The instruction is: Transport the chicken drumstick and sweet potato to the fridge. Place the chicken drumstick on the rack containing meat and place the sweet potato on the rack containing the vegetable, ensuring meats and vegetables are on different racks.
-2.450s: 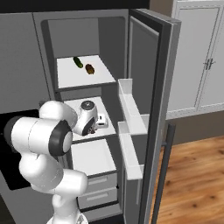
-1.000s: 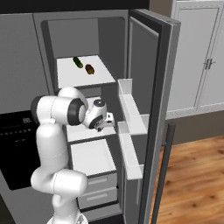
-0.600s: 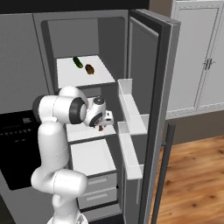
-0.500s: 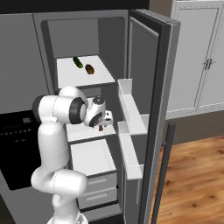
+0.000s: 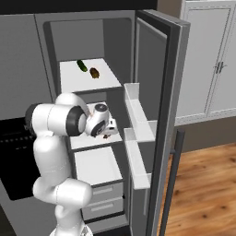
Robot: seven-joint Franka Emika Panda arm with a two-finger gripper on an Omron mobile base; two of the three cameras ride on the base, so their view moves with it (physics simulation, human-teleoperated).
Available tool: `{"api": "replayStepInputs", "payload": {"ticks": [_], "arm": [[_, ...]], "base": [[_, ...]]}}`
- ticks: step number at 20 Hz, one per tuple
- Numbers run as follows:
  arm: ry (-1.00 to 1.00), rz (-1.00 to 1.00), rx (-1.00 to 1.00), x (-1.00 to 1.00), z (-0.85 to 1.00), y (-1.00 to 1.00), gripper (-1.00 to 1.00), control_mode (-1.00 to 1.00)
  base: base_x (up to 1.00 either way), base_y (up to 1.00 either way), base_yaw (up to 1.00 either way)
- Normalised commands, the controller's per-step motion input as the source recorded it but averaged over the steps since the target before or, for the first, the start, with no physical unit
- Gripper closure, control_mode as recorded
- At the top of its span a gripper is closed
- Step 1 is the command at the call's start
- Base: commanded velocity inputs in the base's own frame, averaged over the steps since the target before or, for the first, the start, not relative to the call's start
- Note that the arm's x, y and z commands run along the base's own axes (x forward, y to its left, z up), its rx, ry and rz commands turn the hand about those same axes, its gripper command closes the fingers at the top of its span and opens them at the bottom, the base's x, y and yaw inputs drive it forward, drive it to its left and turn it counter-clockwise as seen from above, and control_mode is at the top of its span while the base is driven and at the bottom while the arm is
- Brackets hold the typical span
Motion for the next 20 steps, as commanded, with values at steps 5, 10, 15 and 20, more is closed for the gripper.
{"api": "replayStepInputs", "payload": {"ticks": [5,10,15,20], "arm": [[-0.05,-0.02,0.00,-0.81,0.38,0.01,-1.00,-1.00],[0.02,-0.06,0.00,-0.95,0.75,0.02,-1.00,-1.00],[0.16,-0.03,0.00,-0.98,1.00,0.02,-1.00,-1.00],[0.11,-0.02,0.00,-0.99,1.00,0.03,-1.00,-1.00]], "base": [[0.00,0.00,0.00],[0.00,0.00,0.00],[0.00,0.00,0.00],[0.00,0.00,0.00]]}}
